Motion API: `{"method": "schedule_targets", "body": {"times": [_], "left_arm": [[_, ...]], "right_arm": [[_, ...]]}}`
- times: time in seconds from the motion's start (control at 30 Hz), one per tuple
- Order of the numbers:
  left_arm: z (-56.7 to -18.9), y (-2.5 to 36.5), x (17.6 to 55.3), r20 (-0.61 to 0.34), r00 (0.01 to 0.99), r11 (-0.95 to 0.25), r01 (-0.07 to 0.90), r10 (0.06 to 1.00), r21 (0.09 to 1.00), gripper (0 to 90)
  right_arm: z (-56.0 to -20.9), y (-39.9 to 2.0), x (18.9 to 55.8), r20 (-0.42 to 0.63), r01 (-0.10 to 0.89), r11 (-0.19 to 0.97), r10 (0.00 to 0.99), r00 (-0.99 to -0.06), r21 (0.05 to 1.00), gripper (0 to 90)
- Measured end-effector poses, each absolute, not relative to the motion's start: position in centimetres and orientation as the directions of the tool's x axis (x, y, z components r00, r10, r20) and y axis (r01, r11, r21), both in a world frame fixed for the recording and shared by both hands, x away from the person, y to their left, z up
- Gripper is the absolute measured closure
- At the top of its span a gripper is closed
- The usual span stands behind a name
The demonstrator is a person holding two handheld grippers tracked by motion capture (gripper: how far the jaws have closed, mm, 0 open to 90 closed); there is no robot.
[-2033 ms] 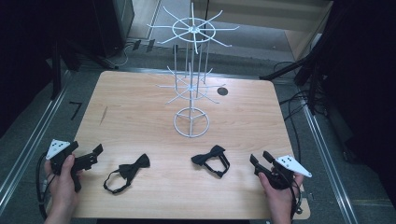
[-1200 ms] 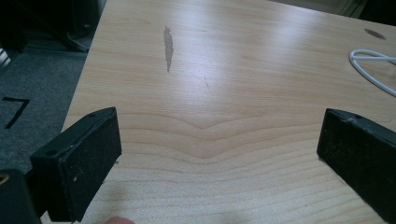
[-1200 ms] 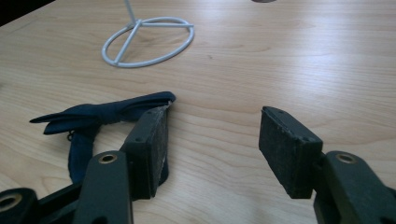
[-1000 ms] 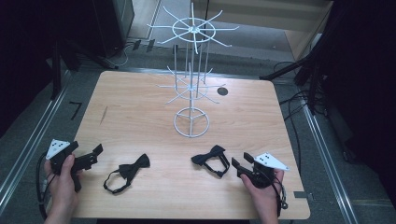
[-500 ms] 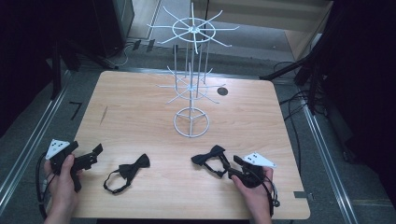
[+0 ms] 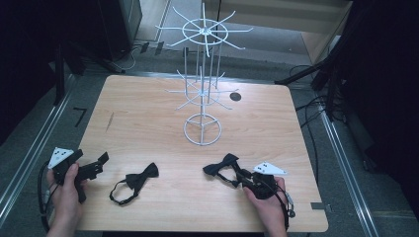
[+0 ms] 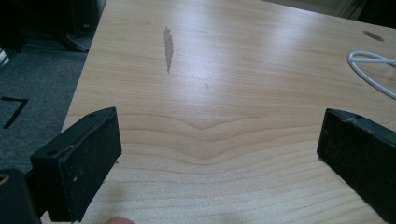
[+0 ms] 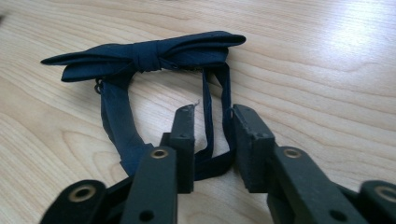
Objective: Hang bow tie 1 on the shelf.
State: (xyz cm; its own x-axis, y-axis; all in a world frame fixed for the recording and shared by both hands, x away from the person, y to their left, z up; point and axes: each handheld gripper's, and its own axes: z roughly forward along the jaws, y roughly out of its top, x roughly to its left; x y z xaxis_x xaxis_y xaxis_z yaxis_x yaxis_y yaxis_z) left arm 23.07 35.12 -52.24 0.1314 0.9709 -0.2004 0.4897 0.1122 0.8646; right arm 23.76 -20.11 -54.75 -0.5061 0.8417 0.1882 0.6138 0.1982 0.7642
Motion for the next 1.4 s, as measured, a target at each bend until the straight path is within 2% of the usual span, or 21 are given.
{"method": "schedule_targets", "body": {"times": [0.2, 0.33, 0.37, 0.97, 1.4], "left_arm": [[-52.2, 35.1, 23.1, -0.201, 0.132, 0.112, 0.489, 0.971, 0.865, 0.2], [-52.2, 35.1, 23.1, -0.202, 0.133, 0.113, 0.489, 0.970, 0.865, 0.2], [-52.2, 35.1, 23.1, -0.202, 0.133, 0.113, 0.489, 0.970, 0.865, 0.2], [-52.3, 35.0, 23.1, -0.205, 0.135, 0.115, 0.487, 0.969, 0.866, 0.2], [-52.2, 34.9, 23.0, -0.201, 0.143, 0.108, 0.488, 0.969, 0.866, 0.2]], "right_arm": [[-54.9, -20.3, 23.7, 0.161, 0.605, 0.204, 0.855, -0.493, 0.770, 86.9], [-54.8, -20.3, 23.7, 0.152, 0.607, 0.214, 0.857, -0.493, 0.765, 90.0], [-54.7, -20.2, 23.6, 0.122, 0.599, 0.234, 0.861, -0.494, 0.766, 90.0], [-52.2, -20.3, 22.4, 0.017, 0.444, 0.228, 0.876, -0.483, 0.867, 90.0], [-49.8, -20.2, 22.1, -0.007, 0.346, 0.201, 0.873, -0.487, 0.916, 90.0]]}}
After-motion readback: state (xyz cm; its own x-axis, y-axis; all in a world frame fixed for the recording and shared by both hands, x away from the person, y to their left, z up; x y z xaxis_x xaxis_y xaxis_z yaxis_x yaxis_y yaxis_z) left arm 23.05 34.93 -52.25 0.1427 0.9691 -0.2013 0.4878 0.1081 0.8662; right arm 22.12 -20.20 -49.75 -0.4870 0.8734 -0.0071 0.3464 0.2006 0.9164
